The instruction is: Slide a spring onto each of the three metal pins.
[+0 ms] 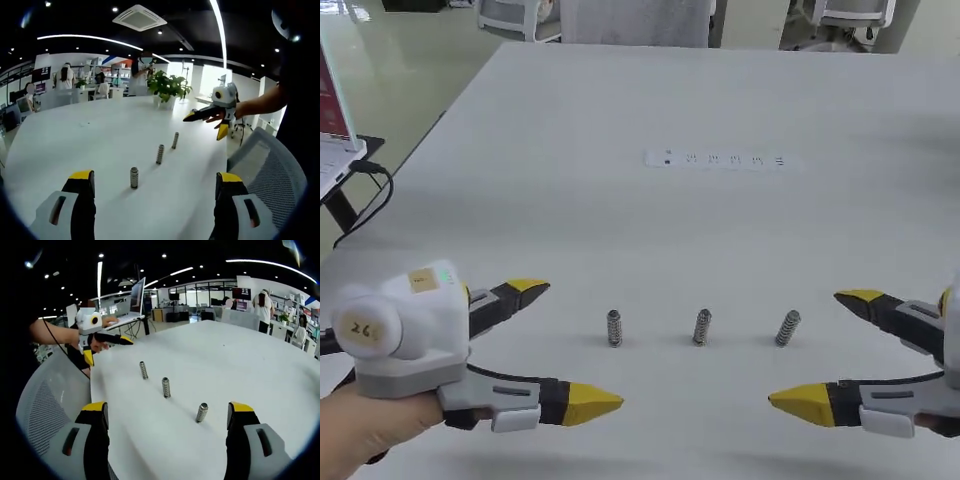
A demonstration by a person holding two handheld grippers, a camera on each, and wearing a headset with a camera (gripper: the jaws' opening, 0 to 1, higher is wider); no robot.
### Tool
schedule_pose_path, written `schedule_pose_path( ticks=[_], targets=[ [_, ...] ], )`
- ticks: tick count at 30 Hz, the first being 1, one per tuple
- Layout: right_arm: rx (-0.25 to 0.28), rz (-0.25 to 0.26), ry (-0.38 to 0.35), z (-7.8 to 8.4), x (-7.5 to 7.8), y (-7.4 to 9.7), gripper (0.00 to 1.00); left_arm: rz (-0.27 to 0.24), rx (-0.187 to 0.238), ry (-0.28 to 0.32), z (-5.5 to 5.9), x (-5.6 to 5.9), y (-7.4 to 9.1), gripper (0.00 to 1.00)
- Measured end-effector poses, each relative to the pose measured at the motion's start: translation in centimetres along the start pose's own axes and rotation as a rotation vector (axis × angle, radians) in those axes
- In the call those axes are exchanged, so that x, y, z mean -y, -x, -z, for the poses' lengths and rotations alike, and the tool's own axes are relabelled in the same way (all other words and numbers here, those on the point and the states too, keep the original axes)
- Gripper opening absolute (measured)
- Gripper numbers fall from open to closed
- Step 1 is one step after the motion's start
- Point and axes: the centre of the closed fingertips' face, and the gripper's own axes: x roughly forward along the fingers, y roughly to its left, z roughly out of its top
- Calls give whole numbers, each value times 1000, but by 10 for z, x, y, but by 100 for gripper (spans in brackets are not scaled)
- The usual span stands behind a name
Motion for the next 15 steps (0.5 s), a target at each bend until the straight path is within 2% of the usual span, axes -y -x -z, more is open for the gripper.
schedule_pose_path(
  ticks=[6, 8, 11, 13, 14, 15],
  targets=[
    [-2, 22, -33, 7, 7, 15, 99, -19, -2, 12, 1, -1, 6, 98],
    [-22, 32, -42, 13, 8, 20, 99, -20, -7, 19, 2, 0, 8, 98],
    [-86, 51, -61, 28, 11, 25, 99, -23, -30, 41, 8, -1, 10, 98],
    [-136, 47, -61, 40, 10, 25, 99, -27, -80, 49, 19, -4, 13, 98],
    [-188, 51, -45, 49, 9, 26, 99, -20, -101, 50, 24, -3, 13, 98],
    [-211, 57, -34, 55, 11, 27, 99, -14, -126, 63, 29, -1, 14, 98]
  ],
)
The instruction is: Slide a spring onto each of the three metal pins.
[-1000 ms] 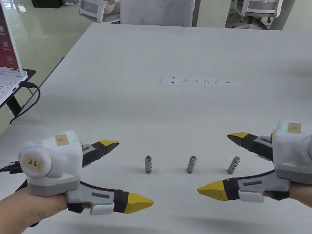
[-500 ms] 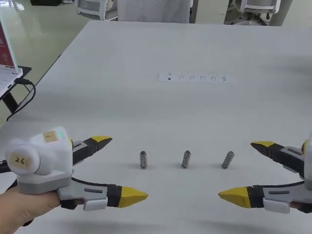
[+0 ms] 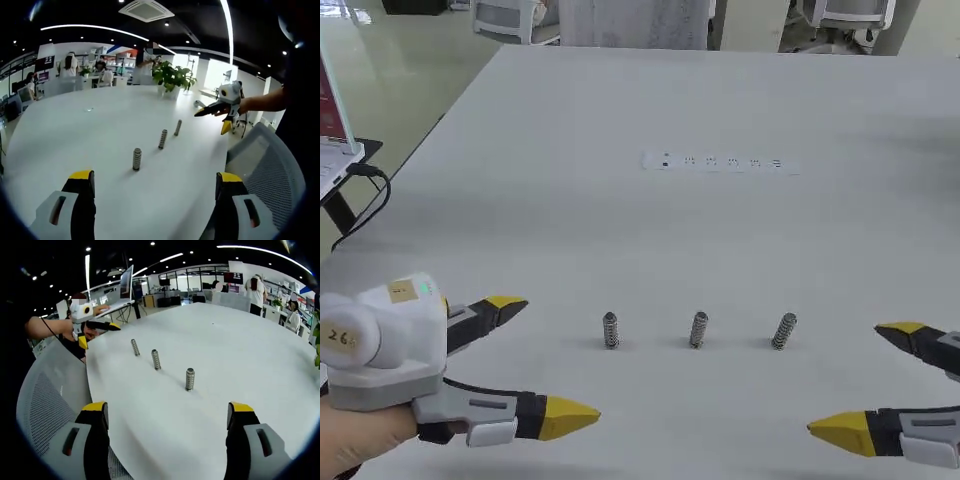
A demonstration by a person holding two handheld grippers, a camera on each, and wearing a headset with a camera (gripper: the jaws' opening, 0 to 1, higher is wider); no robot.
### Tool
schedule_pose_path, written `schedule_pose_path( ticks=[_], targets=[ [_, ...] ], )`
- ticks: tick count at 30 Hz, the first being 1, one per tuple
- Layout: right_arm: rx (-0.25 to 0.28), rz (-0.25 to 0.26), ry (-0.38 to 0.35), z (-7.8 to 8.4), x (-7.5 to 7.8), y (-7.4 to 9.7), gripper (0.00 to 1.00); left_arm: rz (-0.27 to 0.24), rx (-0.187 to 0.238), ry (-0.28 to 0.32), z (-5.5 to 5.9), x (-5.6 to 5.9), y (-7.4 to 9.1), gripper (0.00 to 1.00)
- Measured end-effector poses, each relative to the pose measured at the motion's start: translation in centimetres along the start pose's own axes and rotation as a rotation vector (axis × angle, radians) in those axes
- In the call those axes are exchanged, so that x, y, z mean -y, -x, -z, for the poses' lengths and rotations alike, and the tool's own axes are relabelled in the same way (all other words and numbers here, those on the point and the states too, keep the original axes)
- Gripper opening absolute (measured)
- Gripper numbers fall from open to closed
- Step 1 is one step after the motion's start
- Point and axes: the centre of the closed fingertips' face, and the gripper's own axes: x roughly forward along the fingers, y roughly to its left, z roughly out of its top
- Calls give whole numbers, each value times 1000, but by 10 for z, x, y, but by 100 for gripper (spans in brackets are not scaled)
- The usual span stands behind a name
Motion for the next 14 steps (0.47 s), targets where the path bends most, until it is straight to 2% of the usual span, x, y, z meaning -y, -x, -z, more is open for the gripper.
schedule_pose_path(
  ticks=[1, 3, 6, 14],
  targets=[
    [-30, 3, 5, 7, 0, -1, 99, -2, -13, 7, 3, 1, 1, 98],
    [-43, -1, -3, 11, -1, -3, 99, -2, -30, 5, 10, 3, 3, 98],
    [-37, 10, -19, 10, 1, -2, 99, 1, -44, 11, 15, 3, 5, 98],
    [14, 11, -25, -5, 2, 5, 99, -12, -9, 8, 4, 1, 8, 97]
  ],
)
